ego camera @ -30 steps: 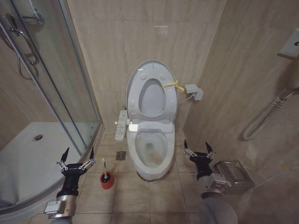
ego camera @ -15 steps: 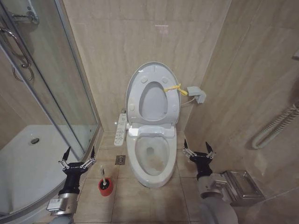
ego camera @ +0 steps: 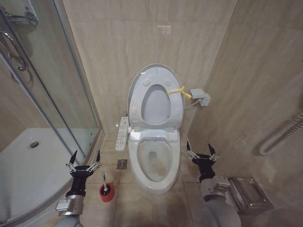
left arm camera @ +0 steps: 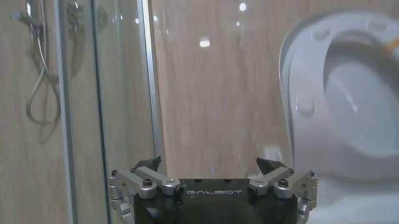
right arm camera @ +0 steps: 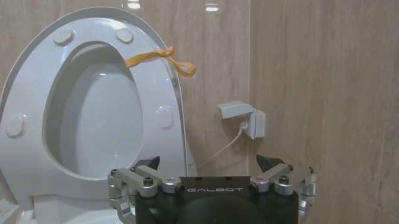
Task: Open the toilet lid, clean the toilet bowl with a toilet brush, close the toilet lid, and flush.
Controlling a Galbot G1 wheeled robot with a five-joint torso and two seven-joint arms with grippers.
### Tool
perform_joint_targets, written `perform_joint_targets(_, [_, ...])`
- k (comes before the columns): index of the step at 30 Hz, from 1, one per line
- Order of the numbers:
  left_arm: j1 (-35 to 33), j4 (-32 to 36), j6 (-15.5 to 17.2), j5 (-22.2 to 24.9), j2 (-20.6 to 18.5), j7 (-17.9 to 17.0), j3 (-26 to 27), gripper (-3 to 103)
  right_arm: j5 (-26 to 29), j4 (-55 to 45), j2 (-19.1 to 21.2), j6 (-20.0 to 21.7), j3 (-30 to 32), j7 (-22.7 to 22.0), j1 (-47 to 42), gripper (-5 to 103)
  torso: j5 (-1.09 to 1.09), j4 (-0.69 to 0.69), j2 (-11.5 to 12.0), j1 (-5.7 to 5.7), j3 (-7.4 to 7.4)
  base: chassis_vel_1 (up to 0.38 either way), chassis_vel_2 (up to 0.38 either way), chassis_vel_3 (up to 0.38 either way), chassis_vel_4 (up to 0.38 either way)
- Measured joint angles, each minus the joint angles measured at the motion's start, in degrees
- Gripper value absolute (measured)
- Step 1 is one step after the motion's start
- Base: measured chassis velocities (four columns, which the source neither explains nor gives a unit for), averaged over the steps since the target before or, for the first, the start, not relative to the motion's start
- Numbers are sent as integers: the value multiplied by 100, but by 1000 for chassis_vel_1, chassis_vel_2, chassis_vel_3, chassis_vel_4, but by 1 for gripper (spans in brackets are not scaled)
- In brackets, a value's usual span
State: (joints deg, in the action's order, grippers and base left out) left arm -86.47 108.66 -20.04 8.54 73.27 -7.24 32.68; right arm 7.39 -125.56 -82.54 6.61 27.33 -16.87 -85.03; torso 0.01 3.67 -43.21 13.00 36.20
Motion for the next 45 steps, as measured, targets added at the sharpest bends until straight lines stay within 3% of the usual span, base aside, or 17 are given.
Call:
perform_joint_targets(10, [475, -1936, -840, 49, -100, 386, -332, 98, 0, 0, 0, 0, 0, 1, -6, 100, -1, -1, -1, -6, -2, 0, 0, 0, 0])
perform_joint_targets(22, [1239, -3707, -1323, 151, -31, 704, -772, 100, 0, 0, 0, 0, 0, 1, -4, 100, -1, -1, -1, -4, -1, 0, 0, 0, 0])
perform_joint_targets(31, [1640, -4257, -1231, 479, -37, 805, -883, 100, 0, 0, 0, 0, 0, 1, -4, 100, 0, -2, -1, -4, -1, 0, 0, 0, 0])
perform_joint_targets(38, [1976, -4469, -1087, 978, -84, 1183, -984, 100, 0, 0, 0, 0, -1, 1, -4, 100, -1, 1, -1, -4, -1, 0, 0, 0, 0])
perform_joint_targets(39, [2045, -4489, -1058, 1137, -86, 1363, -1018, 96, 0, 0, 0, 0, -1, 1, -4, 100, 0, 0, -1, -4, -1, 0, 0, 0, 0])
perform_joint_targets(45, [2108, -4598, -1036, 1262, -36, 1650, -1083, 96, 0, 0, 0, 0, 0, 1, -4, 100, -1, 0, -1, -4, -1, 0, 0, 0, 0])
